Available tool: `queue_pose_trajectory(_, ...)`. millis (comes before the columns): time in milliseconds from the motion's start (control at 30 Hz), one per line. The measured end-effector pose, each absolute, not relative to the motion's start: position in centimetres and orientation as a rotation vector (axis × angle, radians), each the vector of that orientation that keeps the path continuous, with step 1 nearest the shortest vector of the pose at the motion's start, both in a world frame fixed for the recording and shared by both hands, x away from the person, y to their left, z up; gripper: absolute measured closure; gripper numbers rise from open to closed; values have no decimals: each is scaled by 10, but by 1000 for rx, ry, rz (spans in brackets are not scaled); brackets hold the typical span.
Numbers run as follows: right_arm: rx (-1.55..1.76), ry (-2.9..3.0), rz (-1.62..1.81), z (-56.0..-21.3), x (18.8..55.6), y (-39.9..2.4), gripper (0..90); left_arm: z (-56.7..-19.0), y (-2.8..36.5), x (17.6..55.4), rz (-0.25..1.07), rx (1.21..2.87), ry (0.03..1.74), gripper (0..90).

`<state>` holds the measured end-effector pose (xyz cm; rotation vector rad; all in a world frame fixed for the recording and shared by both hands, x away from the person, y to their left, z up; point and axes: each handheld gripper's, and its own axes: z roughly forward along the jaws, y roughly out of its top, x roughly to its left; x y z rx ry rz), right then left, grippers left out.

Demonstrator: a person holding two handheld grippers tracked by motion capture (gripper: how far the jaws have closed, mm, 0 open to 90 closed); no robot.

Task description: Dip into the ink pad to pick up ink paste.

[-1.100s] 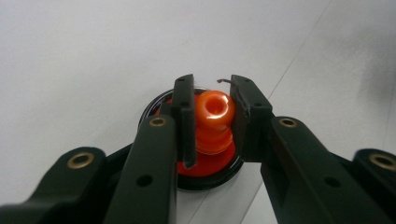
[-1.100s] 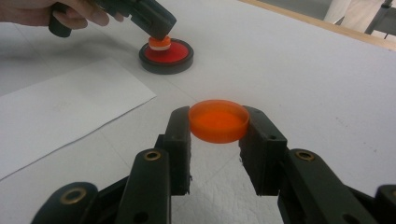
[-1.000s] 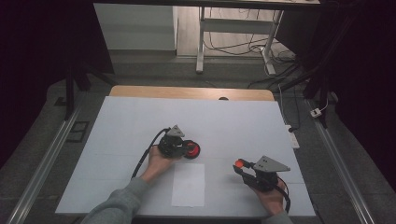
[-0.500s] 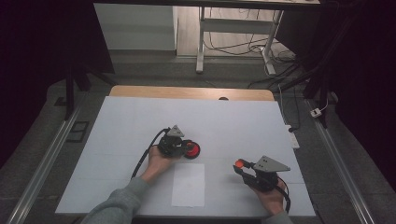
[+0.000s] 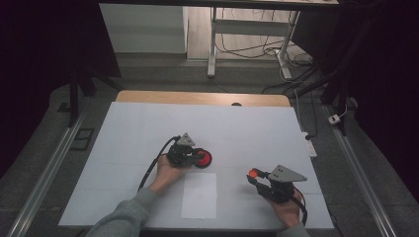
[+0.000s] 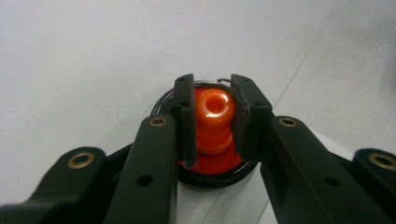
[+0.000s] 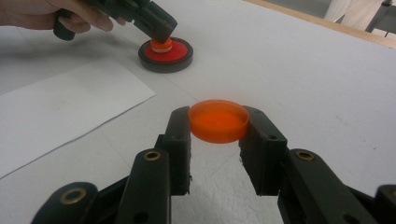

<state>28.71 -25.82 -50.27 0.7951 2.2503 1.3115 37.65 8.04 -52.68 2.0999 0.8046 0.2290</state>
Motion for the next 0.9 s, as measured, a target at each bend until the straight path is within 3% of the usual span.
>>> queue_pose_trajectory(900,795,2251,1318,-503,285,-257,641,-529,79,372,274,2094,793,725)
